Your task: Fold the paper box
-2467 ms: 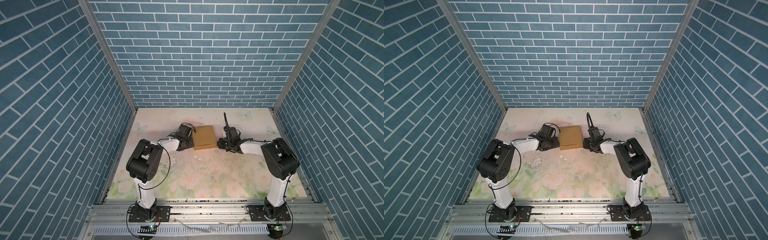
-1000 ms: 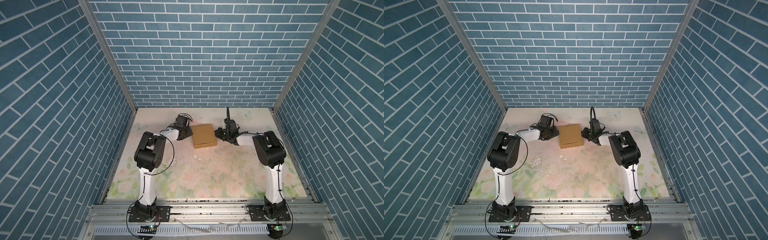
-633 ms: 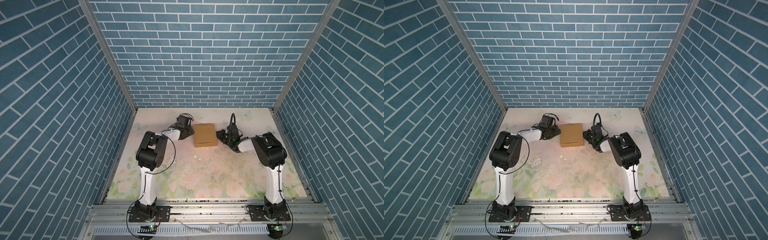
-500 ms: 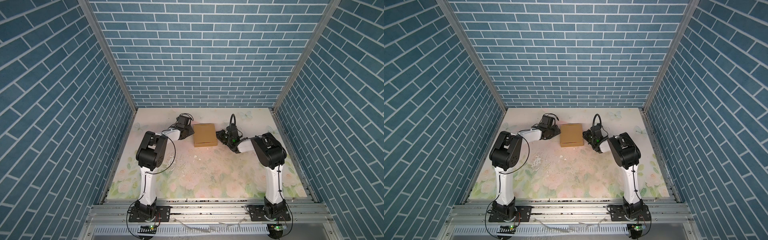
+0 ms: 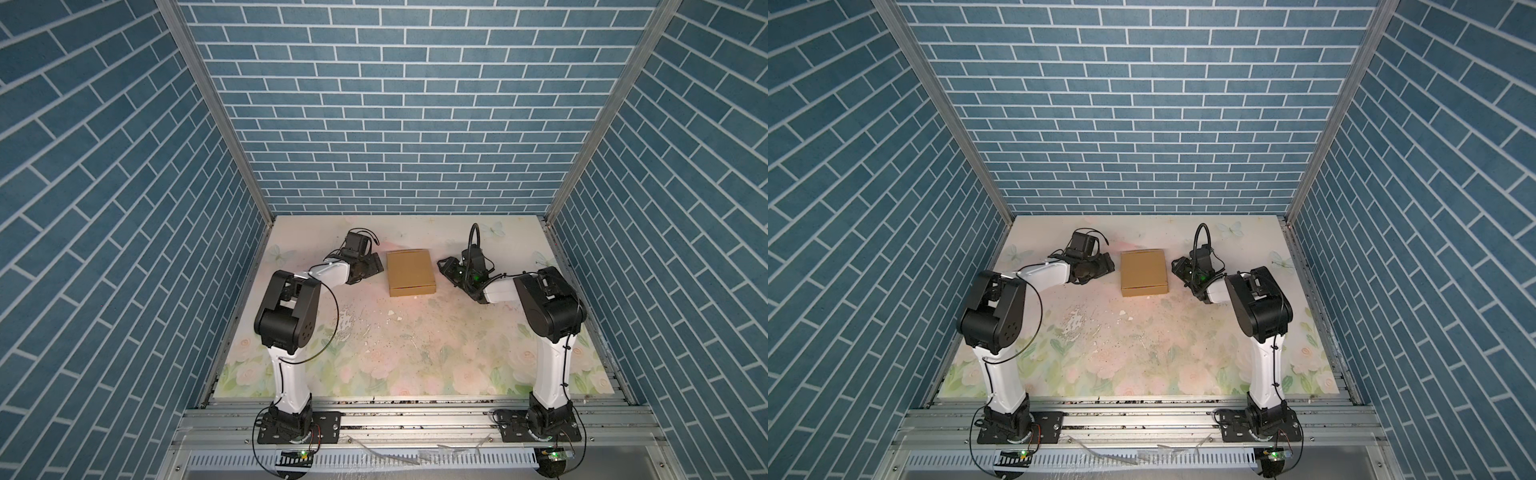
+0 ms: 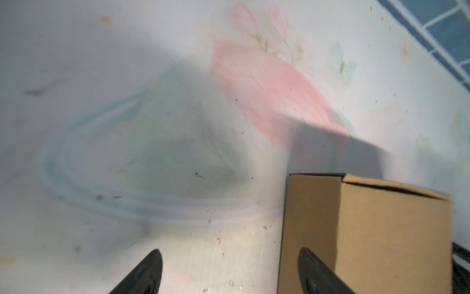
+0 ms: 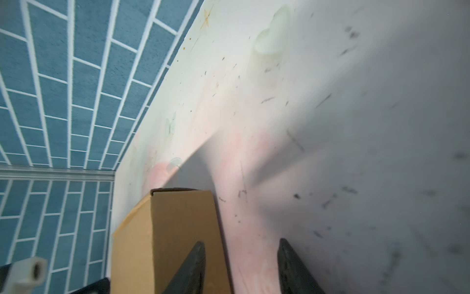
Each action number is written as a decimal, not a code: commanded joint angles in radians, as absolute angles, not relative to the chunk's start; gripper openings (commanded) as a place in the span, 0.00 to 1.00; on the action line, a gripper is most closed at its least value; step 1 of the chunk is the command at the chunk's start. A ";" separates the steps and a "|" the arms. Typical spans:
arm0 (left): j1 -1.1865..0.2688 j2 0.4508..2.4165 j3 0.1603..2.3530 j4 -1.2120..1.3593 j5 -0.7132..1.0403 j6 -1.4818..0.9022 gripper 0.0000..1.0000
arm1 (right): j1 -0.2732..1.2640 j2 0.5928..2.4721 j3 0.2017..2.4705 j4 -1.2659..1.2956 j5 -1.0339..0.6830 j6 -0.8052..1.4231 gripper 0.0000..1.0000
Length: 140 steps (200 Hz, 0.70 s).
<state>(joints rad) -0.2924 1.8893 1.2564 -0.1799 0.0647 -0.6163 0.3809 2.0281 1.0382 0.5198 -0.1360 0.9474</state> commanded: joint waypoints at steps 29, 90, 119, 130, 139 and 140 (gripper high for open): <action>-0.278 1.636 1.213 -0.308 -0.105 -0.440 1.00 | 0.318 1.747 1.031 0.246 0.017 0.598 0.75; -0.278 1.354 1.102 -0.268 -0.237 -0.318 1.00 | 0.304 1.403 0.875 0.103 0.169 0.325 0.83; -0.277 1.253 1.021 -0.171 -0.303 -0.247 1.00 | 0.271 1.277 0.765 0.142 0.247 0.268 0.84; -0.276 1.228 0.977 -0.111 -0.328 -0.208 0.99 | 0.253 1.236 0.710 0.184 0.262 0.255 0.84; -0.270 1.221 0.937 -0.068 -0.343 -0.179 0.99 | 0.242 1.212 0.661 0.238 0.279 0.241 0.84; -0.268 1.221 0.932 -0.065 -0.344 -0.176 0.99 | 0.241 1.210 0.655 0.244 0.281 0.240 0.84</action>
